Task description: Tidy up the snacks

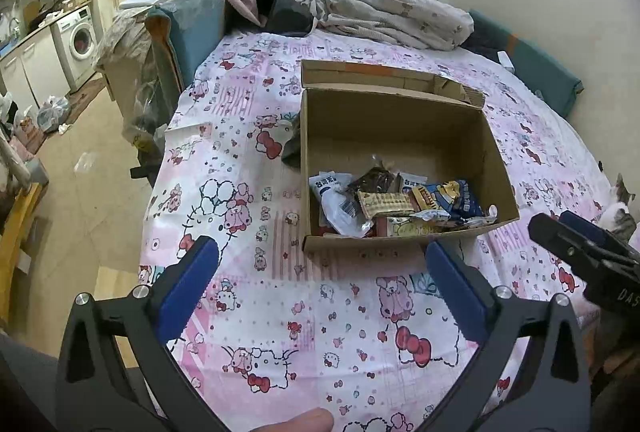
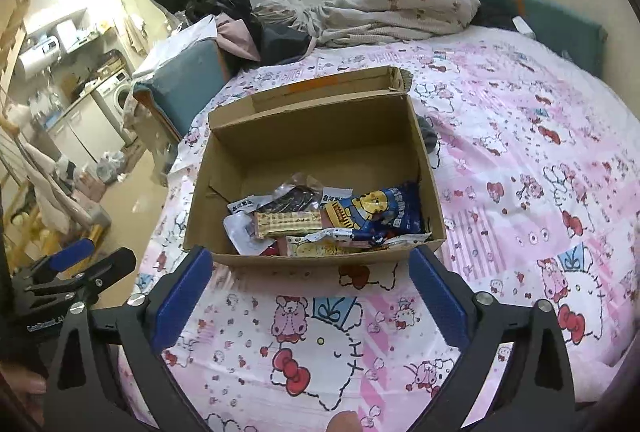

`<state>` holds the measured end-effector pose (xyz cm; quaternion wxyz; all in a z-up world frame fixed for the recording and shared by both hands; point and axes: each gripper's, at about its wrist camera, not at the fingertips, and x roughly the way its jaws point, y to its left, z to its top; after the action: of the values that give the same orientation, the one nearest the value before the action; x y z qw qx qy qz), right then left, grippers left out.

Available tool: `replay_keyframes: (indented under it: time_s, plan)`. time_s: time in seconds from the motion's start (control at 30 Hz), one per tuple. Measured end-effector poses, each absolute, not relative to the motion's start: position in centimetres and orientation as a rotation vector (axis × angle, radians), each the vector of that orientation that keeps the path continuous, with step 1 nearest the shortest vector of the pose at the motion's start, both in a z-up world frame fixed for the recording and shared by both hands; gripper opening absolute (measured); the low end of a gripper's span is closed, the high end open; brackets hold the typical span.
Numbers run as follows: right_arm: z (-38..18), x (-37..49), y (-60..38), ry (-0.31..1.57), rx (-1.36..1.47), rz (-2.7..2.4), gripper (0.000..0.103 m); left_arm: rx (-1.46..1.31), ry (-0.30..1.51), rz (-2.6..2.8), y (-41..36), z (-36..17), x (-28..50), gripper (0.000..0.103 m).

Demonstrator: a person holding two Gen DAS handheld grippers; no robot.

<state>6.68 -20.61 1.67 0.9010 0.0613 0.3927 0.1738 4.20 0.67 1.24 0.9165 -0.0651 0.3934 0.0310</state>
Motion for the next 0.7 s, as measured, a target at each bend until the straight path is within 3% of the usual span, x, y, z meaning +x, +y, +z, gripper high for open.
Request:
replay_keyframes:
  time_s: [0.7]
  plan:
    - [1.35, 6.71, -19.42, 0.784, 0.039, 0.315, 0.103, -0.142, 0.823, 0.098, 1.20, 0.88, 4.54, 0.103]
